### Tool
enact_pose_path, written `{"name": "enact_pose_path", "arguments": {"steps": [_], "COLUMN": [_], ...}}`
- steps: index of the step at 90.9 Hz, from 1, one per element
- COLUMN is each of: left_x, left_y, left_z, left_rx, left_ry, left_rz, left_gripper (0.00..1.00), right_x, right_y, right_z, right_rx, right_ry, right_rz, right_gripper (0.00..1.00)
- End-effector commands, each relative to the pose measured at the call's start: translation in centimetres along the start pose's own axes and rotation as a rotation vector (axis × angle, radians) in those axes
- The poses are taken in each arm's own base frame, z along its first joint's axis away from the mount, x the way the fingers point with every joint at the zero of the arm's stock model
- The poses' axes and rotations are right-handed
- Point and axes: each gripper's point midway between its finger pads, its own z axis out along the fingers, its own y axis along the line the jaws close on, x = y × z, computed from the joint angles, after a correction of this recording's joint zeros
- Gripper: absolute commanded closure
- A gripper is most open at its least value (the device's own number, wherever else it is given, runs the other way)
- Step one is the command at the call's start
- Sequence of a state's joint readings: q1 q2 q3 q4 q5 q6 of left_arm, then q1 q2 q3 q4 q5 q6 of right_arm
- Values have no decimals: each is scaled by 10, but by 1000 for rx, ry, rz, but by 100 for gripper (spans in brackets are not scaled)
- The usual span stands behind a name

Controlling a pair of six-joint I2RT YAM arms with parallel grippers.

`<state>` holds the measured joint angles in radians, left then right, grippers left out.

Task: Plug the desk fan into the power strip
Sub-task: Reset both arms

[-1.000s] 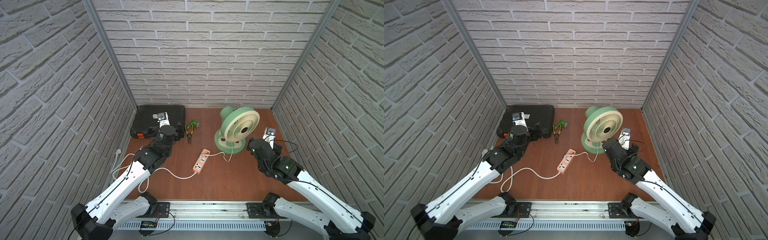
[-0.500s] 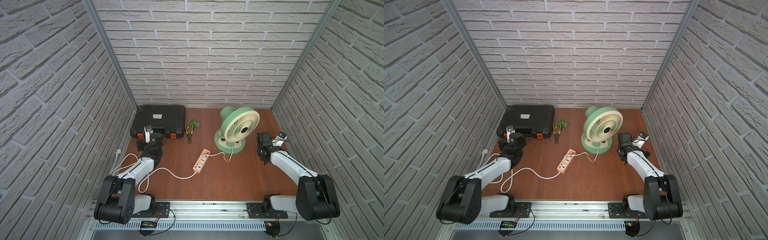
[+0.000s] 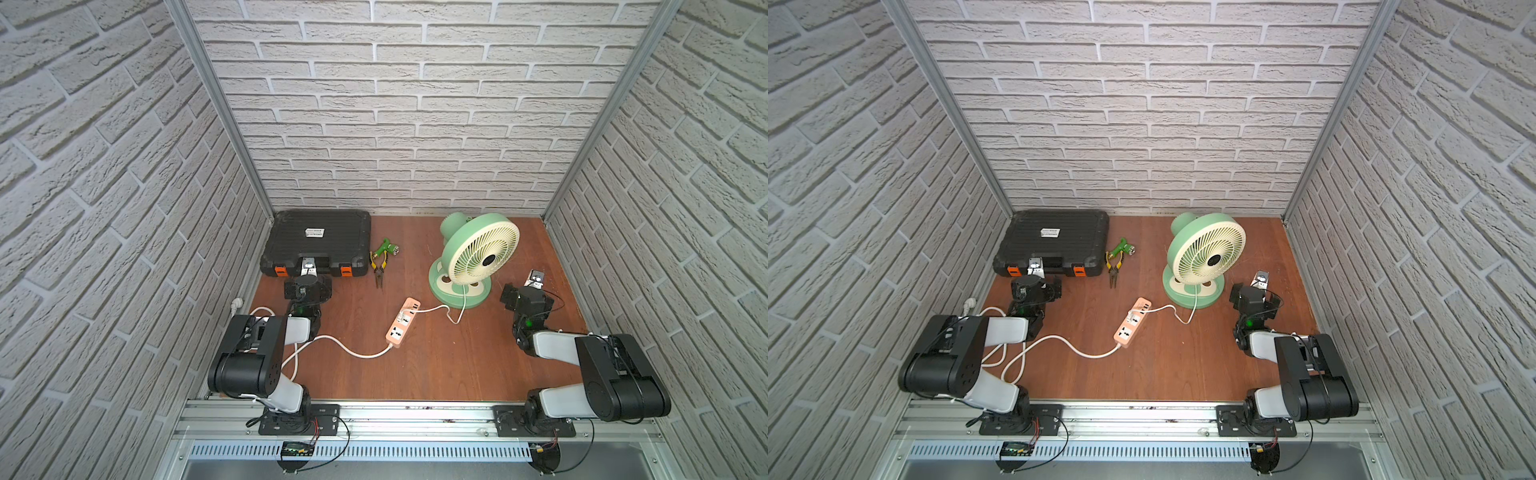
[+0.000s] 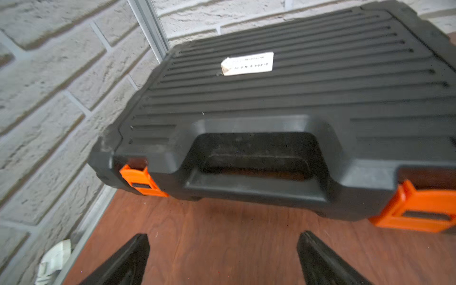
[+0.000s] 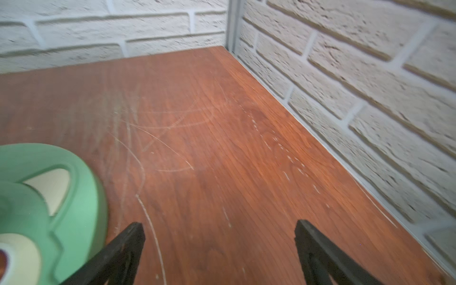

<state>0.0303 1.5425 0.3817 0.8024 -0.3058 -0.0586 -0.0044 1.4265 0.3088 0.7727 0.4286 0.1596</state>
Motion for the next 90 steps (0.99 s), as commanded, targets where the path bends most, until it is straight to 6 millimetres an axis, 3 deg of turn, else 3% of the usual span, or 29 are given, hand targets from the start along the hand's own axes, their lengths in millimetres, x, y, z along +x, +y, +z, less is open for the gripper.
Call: {"name": "enact_pose_path", "arguments": {"steps": [1, 6, 11, 19, 42, 90], "left_x": [-18, -19, -20, -20, -21, -20], "left_y": [-7, -6, -5, -7, -10, -10], "left_z": [-1, 0, 0, -2, -4, -4], "left_rx": [61, 54, 44, 36, 34, 40], "left_ry": [-86, -95, -105, -106, -113, -110], "left_rz": [-16, -17, -14, 0, 16, 14], "left_gripper": [2, 2, 2, 2, 2, 2], "right_x": [-24, -13, -25, -17, -19, -19], "right_y": [47, 44, 45, 45, 55, 56], "right_z": [6, 7, 9, 7, 8, 8], "right_rx": [-233, -204, -196, -190, -243, -246], "right_ry": [-137, -67, -102, -70, -77, -89], "right_rz": [-73, -97, -79, -98, -118, -116], "right_gripper": [1, 1, 1, 1, 1, 1]}}
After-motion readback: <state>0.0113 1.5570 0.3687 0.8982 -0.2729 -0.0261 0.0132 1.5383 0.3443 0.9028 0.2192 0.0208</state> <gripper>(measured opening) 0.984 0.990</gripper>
